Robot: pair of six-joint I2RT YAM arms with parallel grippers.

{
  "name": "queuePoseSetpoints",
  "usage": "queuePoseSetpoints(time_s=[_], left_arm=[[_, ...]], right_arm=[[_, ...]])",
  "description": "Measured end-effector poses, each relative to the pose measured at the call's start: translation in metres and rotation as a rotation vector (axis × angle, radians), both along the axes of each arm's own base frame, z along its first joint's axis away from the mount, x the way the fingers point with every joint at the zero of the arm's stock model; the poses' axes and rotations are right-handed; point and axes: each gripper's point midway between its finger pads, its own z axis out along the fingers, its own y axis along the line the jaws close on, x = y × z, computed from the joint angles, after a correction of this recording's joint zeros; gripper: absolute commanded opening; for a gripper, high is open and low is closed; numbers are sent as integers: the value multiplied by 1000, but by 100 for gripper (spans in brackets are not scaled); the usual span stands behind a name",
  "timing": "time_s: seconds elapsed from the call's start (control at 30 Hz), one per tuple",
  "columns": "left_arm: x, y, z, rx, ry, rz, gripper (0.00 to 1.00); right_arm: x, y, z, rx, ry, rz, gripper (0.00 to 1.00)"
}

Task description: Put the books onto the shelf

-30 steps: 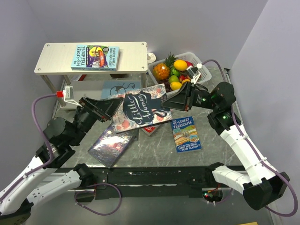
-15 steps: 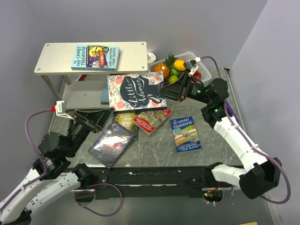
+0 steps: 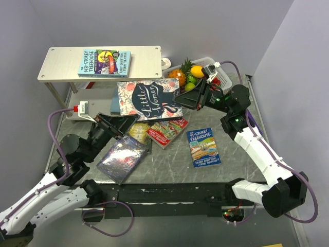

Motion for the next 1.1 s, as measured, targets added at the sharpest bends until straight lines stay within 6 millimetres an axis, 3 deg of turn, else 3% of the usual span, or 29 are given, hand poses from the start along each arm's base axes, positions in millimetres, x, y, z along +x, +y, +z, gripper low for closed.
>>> queuePoseSetpoints(time_s=[0.03, 0.1, 0.23, 0.3, 0.37, 0.57, 0.9, 1.0, 1.1], left_arm=[[-1, 0, 2, -6, -4, -3, 1], [-4, 0, 12, -34, -20, -19, 1], [-3, 2, 19, -36, -19, -4, 1], [-1, 4, 21, -20, -10, 14, 1], [7, 7, 26, 13, 4, 60, 1], [39, 23, 58, 121, 13, 240, 1], [88, 57, 164, 211, -71, 406, 1], [111, 72, 168, 247, -76, 393, 1], [136, 88, 149, 240, -34, 335, 1]], right_arm=[[1, 0, 0, -2, -4, -2, 0], [1, -1, 2, -2, -13, -5, 0], [1, -1, 11, 1, -45, -15, 63], [3, -1, 11, -6, -42, -25, 77], [5, -2, 10, -21, -41, -40, 99], [9, -8, 14, -80, -46, -121, 99], [-8, -25, 24, -103, -95, -213, 100], [-12, -27, 26, -107, -110, -217, 100], [-14, -27, 26, -109, -113, -215, 100]])
